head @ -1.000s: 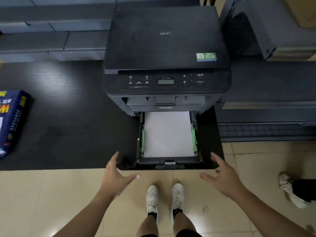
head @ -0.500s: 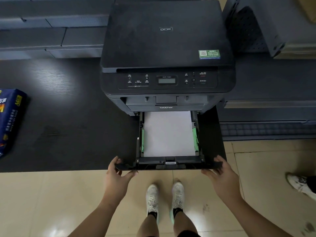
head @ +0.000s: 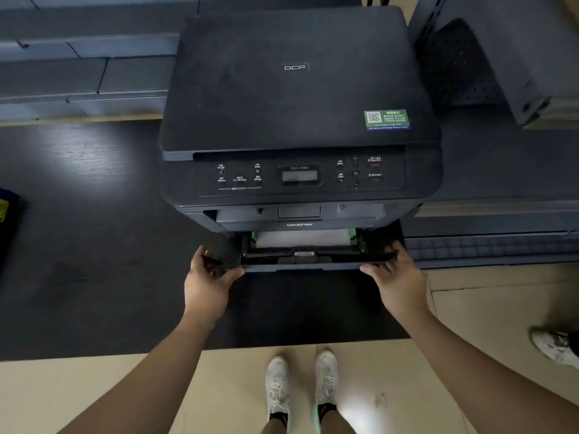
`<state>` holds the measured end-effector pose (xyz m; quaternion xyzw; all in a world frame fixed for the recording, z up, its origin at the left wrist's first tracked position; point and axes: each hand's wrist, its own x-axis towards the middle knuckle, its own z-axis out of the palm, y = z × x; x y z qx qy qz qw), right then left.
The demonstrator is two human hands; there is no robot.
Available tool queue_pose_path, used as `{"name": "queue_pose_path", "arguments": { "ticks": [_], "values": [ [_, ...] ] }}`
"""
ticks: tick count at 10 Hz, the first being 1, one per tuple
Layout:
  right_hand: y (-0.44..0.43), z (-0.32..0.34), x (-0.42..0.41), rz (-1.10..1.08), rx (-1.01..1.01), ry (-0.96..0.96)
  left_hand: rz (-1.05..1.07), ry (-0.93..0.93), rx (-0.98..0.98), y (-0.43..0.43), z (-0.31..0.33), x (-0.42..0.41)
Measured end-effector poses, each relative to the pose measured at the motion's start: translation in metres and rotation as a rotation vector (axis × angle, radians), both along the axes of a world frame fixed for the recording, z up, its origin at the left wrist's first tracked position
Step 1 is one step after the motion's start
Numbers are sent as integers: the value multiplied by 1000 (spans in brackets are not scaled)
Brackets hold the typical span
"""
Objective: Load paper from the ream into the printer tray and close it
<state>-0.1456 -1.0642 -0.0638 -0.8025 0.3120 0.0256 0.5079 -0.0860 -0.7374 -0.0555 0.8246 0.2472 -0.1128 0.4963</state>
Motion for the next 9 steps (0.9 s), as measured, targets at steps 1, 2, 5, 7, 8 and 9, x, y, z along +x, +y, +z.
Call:
{"name": "queue_pose_path", "arguments": {
  "ticks": [1,2,5,7,8,9],
  "values": [
    [-4,1,32,21,-80,-7,-21,-25,47,-6,-3,29],
    [-4,-1,53,14,-73,-3,7,-35,29,-12,-7,49],
    [7,-9,53,-38,-273,-59,16,-65,42,-10,-16,56],
    [0,-9,50,15,-382,-110,-84,-68,125,-6,-8,56],
    [-1,2,39,8,-351,11,-174,8,143,5,-14,39],
    [15,13,-38,-16,-372,38,-186,42,185,29,-12,-39]
  ]
}}
